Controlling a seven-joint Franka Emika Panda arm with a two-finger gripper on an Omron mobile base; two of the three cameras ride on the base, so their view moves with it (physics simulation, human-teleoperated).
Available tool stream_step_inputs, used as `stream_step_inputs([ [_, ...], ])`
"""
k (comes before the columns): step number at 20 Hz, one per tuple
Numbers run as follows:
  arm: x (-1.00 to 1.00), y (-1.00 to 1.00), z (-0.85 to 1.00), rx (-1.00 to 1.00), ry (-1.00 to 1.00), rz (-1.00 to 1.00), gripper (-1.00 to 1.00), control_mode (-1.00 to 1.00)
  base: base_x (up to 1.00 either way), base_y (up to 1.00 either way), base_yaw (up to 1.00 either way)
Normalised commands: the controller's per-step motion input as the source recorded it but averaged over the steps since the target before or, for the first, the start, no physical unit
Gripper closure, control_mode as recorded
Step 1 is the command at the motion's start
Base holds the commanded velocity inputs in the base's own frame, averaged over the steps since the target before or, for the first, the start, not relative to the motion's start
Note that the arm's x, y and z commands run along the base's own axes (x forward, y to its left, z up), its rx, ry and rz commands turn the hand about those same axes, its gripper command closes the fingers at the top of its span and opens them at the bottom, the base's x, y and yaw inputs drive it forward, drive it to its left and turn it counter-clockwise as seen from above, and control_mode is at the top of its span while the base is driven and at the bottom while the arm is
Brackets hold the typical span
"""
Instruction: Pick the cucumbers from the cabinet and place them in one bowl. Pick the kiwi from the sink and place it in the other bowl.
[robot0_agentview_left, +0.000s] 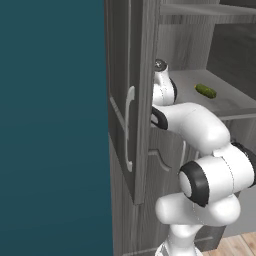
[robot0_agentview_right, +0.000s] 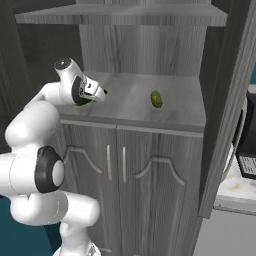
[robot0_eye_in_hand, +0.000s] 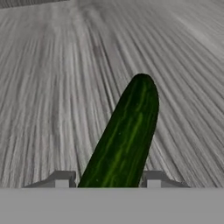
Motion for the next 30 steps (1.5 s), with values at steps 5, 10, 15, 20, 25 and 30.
stream_step_inputs([
  [5,0.0,-0.44,0.01,0.01,0.0,0.16,1.0,-1.0,0.0,0.0,0.0],
  [10,-0.05,-0.34,0.09,0.0,-0.03,0.22,1.0,-1.0,0.0,0.0,0.0],
  [15,-0.15,-0.21,0.13,-0.02,-0.06,0.25,1.0,-1.0,0.0,0.0,0.0],
  [20,-0.46,-0.08,0.17,-0.02,0.02,0.09,1.0,-1.0,0.0,0.0,0.0],
  [25,-0.6,0.0,0.2,-0.03,0.13,0.0,1.0,-1.0,0.0,0.0,0.0],
  [30,-0.8,-0.03,0.02,0.0,0.07,-0.05,1.0,-1.0,0.0,0.0,0.0],
])
